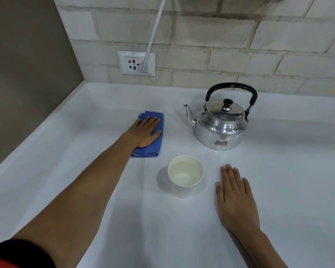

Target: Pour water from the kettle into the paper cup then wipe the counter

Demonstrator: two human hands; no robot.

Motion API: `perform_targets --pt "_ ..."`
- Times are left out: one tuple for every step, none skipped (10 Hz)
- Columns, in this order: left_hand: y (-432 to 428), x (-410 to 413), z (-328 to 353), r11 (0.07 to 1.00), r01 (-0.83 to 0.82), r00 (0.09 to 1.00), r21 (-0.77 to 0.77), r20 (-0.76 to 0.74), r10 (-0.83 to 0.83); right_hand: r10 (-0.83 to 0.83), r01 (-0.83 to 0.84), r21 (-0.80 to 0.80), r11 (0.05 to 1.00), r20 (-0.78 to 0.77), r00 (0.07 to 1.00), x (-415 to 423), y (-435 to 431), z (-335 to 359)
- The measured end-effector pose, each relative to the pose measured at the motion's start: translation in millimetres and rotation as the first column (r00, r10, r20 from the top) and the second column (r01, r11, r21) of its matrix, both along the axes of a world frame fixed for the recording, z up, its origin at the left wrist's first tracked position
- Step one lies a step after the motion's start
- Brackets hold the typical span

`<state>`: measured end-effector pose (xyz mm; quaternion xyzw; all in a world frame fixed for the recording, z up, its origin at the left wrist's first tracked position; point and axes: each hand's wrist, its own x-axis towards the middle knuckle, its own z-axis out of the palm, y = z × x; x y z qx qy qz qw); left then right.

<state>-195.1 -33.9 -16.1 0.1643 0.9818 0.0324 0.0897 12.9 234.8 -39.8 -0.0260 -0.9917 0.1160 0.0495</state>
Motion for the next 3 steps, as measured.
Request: perform_targets --pt "1.8 6.5 2.7 0.999 -0.037 0.999 0.029 -0.021 0.037 -0.004 0.005 -0.021 1.000 0.031 1.000 -0.5 1.4 3.1" --pt "-3.6 17.8 13.9 0.991 -0.070 0.989 0.111 -0.124 0.084 -0.004 0.007 -0.063 0.998 0.053 0.999 -1.6 1.3 7.0" --pt "-12.4 27.3 30.2 0.991 -0.055 0.952 0.123 -0.292 0.089 -0.010 0.012 -0.064 0.998 0.028 1.000 -2.5 5.2 11.8"
